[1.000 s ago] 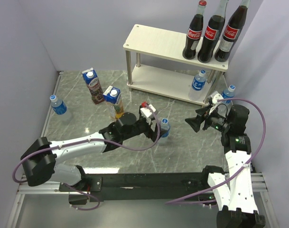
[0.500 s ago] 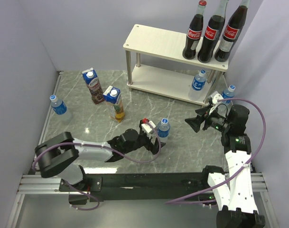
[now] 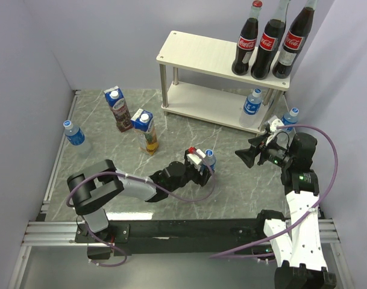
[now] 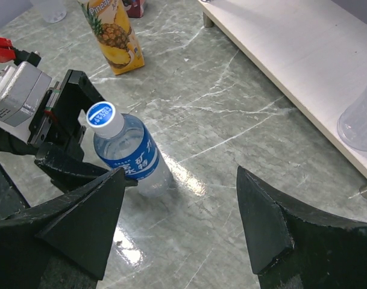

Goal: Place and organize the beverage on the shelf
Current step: Pick up the drink from the center of the board, then place the drink on the shelf.

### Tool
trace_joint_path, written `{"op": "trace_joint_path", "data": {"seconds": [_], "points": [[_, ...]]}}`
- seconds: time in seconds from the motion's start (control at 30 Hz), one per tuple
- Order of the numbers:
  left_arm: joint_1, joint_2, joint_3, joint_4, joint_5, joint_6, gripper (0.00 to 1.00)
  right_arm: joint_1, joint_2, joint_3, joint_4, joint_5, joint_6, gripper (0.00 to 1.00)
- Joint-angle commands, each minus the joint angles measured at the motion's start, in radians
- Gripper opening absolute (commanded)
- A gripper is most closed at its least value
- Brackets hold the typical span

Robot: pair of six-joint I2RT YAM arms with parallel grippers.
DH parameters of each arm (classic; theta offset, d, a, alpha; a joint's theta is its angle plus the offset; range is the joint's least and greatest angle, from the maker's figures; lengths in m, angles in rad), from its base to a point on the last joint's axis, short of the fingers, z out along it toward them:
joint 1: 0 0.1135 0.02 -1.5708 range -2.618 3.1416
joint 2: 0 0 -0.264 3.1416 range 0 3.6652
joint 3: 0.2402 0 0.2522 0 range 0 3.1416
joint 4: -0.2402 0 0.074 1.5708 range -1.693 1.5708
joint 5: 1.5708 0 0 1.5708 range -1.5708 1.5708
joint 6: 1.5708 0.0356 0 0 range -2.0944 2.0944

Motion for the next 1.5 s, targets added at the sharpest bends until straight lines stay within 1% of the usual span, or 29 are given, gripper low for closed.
{"op": "trace_joint_path", "data": {"seconds": [0.0,0.1,0.13,0.17,0.2,0.23,0.27,0.3,0.33,0.37,0.4,0.47,0.5,0.53,0.63,0.83,0.97,1.07,1.1,1.47], "points": [[-0.007,0.008,0.047,0.069,-0.035,0.019,0.71,-0.009,-0.017,0.018,0.021,-0.017,-0.001,0.81],[-0.005,0.020,0.076,0.042,-0.026,0.028,0.66,-0.010,-0.021,0.018,0.023,-0.019,0.001,0.80],[-0.005,0.023,0.084,0.036,-0.020,0.030,0.63,-0.009,-0.021,0.020,0.020,-0.019,0.001,0.81],[-0.005,0.028,0.090,0.025,-0.015,0.033,0.56,-0.009,-0.021,0.020,0.020,-0.019,-0.001,0.81],[-0.007,0.036,0.101,0.022,-0.003,0.036,0.52,-0.009,-0.023,0.020,0.021,-0.019,-0.001,0.81],[-0.007,0.037,0.108,0.020,0.000,0.038,0.45,-0.009,-0.026,0.020,0.020,-0.020,-0.001,0.81],[-0.007,0.040,0.113,0.017,0.003,0.039,0.30,-0.010,-0.028,0.022,0.020,-0.014,-0.001,0.80],[-0.005,0.040,0.127,0.014,0.005,0.042,0.23,-0.010,-0.028,0.023,0.018,-0.011,-0.003,0.81],[-0.005,0.037,0.134,0.011,0.003,0.044,0.10,-0.009,-0.032,0.025,0.017,-0.002,-0.003,0.81],[-0.005,0.037,0.145,-0.006,0.002,0.048,0.05,-0.010,-0.035,0.026,0.024,0.018,0.004,0.81],[-0.005,0.034,0.170,-0.016,0.000,0.050,0.01,-0.010,-0.044,0.022,0.038,0.073,0.016,0.80],[-0.005,0.031,0.200,-0.041,0.003,0.062,0.00,-0.013,-0.057,0.015,0.096,0.173,0.097,0.81],[-0.004,0.031,0.234,-0.064,0.003,0.067,0.00,-0.015,-0.064,0.011,0.112,0.278,0.126,0.81],[-0.002,0.033,0.252,-0.079,0.002,0.068,0.00,-0.016,-0.067,0.009,0.125,0.320,0.173,0.81],[0.018,0.043,0.326,-0.124,0.031,0.061,0.00,-0.021,-0.070,0.006,0.155,0.418,0.227,0.81],[0.076,0.077,0.432,-0.141,0.074,0.035,0.00,-0.024,-0.081,0.003,0.176,0.524,0.293,0.81],[0.136,0.123,0.536,-0.153,0.123,0.009,0.00,-0.026,-0.092,-0.006,0.198,0.580,0.326,0.81],[0.157,0.157,0.604,-0.175,0.141,0.009,0.00,-0.027,-0.092,-0.006,0.198,0.589,0.333,0.81],[0.168,0.181,0.648,-0.182,0.149,0.010,0.00,-0.027,-0.090,-0.005,0.198,0.590,0.335,0.81],[0.225,0.379,0.970,-0.274,0.143,0.039,0.00,-0.026,-0.087,-0.005,0.196,0.587,0.344,0.81]]}}
